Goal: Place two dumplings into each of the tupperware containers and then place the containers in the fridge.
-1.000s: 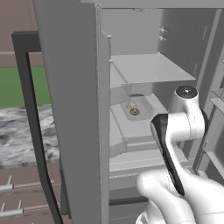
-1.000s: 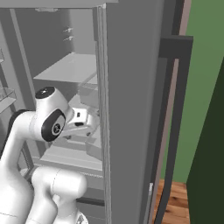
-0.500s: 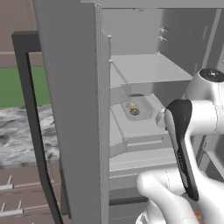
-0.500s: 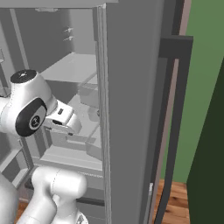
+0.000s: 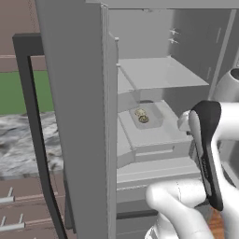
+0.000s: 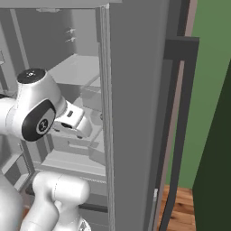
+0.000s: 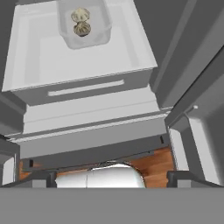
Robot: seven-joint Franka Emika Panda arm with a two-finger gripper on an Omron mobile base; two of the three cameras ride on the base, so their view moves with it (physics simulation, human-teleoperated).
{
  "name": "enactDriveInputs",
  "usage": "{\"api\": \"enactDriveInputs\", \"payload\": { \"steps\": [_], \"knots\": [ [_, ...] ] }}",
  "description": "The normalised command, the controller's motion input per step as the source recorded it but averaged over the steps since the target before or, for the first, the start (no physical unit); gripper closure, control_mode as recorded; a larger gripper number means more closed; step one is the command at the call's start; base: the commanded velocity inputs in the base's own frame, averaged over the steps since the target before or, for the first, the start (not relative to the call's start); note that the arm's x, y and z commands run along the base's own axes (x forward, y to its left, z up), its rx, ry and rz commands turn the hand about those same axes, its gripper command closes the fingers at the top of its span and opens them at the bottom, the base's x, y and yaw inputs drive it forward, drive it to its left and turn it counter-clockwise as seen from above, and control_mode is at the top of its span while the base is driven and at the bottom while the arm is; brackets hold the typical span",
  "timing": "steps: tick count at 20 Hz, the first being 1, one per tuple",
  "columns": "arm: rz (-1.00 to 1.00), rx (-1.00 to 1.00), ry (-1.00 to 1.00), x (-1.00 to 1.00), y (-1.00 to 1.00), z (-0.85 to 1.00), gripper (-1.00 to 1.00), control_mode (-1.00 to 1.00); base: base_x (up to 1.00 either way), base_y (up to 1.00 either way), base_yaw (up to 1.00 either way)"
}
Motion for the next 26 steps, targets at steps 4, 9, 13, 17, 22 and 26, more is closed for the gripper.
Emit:
{"api": "enactDriveInputs", "payload": {
  "steps": [4, 9, 13, 17, 22, 26],
  "knots": [
    [0.05, -0.02, 0.0, -0.3, 0.21, 0.0, -1.0, -1.0, 0.0, 0.0, 0.0],
    [0.0, -0.06, 0.0, -0.1, 0.4, 0.05, -1.0, -1.0, 0.0, 0.0, 0.0],
    [0.0, -0.01, 0.0, -0.06, 0.08, 0.1, -1.0, -1.0, 0.0, 0.0, 0.0],
    [0.0, 0.0, 0.0, 0.0, 0.0, 0.15, -1.0, 1.0, -0.02, 0.0, 0.0],
    [0.0, 0.0, 0.0, 0.0, 0.0, 0.0, -1.0, 1.0, -0.88, -0.03, 0.0],
    [0.0, 0.0, 0.0, 0.0, 0.0, 0.0, -1.0, 1.0, -1.0, -0.03, 0.0]
  ]
}}
